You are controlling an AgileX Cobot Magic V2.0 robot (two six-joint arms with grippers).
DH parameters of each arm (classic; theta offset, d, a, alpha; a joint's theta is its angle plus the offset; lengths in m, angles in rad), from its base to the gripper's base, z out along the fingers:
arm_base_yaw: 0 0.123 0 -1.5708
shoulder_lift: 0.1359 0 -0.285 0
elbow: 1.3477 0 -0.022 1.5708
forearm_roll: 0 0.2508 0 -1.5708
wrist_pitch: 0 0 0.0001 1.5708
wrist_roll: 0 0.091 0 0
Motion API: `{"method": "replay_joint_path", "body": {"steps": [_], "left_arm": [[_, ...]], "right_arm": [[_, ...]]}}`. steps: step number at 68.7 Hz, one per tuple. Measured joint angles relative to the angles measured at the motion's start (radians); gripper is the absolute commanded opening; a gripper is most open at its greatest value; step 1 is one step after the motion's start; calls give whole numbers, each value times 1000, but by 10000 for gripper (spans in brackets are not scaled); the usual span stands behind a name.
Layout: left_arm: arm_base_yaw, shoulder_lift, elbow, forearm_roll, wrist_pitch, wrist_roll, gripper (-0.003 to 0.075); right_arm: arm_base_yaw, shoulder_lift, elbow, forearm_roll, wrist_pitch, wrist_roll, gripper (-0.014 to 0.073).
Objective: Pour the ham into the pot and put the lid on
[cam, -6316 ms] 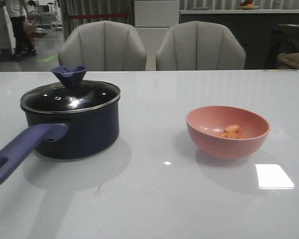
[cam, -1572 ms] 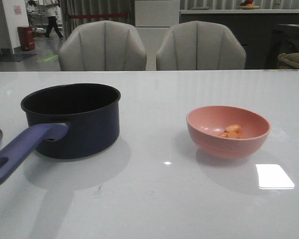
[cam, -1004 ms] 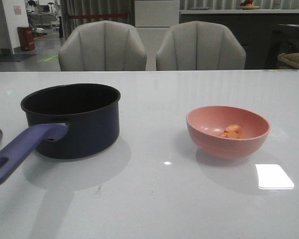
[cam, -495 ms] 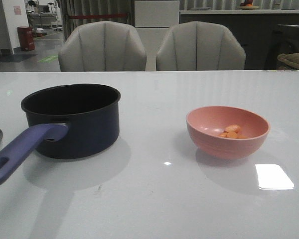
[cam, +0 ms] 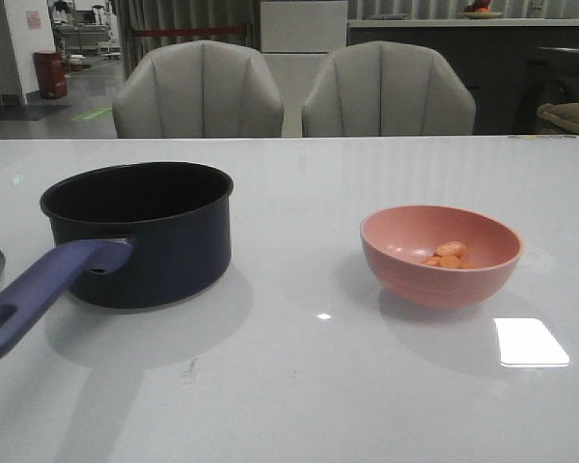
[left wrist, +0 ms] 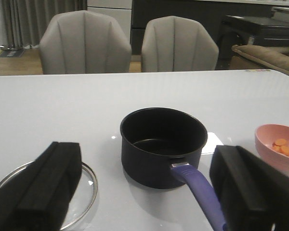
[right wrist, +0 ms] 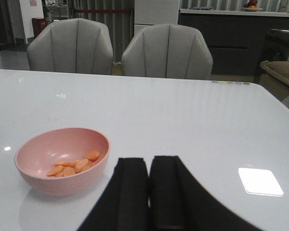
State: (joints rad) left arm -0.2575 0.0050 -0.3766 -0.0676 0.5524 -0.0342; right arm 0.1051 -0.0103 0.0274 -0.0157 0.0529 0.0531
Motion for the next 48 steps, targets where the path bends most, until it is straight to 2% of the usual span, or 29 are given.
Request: {"method": "replay_joint_path", "body": {"steps": [18, 25, 35, 48], "left_arm": [[-20, 0, 5, 0, -11, 1, 583], [-20, 0, 8, 0, -12, 1, 583], [-20, 0, 9, 0, -14, 1, 582], [-20, 0, 9, 0, -14, 1, 583]], "right_arm": [[0, 0, -18, 8, -53, 0, 147], [0, 33, -108, 16, 38, 1, 147], [0, 192, -250, 16, 182, 1, 147], [0, 330, -285, 16, 243, 1, 147]]}}
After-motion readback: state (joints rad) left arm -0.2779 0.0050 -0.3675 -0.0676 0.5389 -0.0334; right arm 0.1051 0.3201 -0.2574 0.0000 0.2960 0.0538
